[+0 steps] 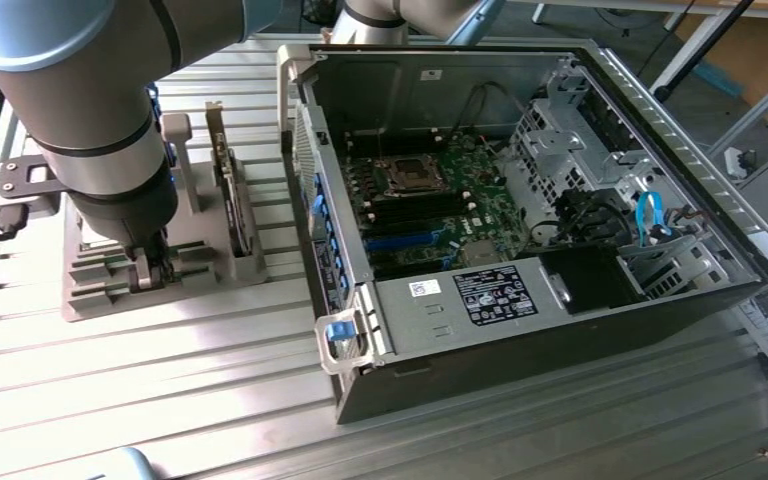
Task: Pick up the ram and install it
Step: 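Pick up the ram and move it above insertion slot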
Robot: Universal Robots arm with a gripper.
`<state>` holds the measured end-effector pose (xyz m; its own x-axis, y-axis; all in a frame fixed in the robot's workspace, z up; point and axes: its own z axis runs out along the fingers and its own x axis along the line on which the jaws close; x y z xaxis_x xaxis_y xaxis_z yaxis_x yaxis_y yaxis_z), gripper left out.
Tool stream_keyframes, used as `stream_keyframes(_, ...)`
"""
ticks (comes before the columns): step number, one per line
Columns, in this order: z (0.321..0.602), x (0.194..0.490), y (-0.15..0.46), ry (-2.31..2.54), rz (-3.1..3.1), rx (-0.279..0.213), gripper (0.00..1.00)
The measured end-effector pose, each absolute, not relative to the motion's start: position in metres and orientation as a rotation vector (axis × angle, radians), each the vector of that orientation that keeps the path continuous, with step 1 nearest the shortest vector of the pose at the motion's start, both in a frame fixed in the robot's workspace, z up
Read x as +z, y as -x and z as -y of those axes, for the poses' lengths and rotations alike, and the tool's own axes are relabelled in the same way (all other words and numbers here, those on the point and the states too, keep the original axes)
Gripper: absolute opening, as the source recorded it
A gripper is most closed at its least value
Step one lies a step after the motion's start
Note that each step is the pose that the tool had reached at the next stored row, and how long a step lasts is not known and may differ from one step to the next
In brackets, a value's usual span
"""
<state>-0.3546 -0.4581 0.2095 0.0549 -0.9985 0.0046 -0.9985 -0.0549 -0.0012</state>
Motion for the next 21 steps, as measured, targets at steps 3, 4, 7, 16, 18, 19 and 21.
stream_keyframes(3,0.4581,0.2095,0.3546,-2.280,2.158,0.006,0.12)
stream_keyframes(4,0.4581,0.2095,0.3546,-2.280,2.158,0.006,0.12)
stream_keyframes(7,0.4581,0.2095,0.3546,-2.280,2.158,0.006,0.12)
stream_keyframes(16,0.4581,0.2142,0.3546,-2.280,2.158,0.006,0.12)
stream_keyframes(18,0.4581,0.2160,0.3546,-2.280,2.159,0.006,0.12)
stream_keyframes(19,0.4581,0.2171,0.3545,-2.280,2.159,0.006,0.12)
stream_keyframes(21,0.4581,0.2194,0.3545,-2.280,2.159,0.006,0.12)
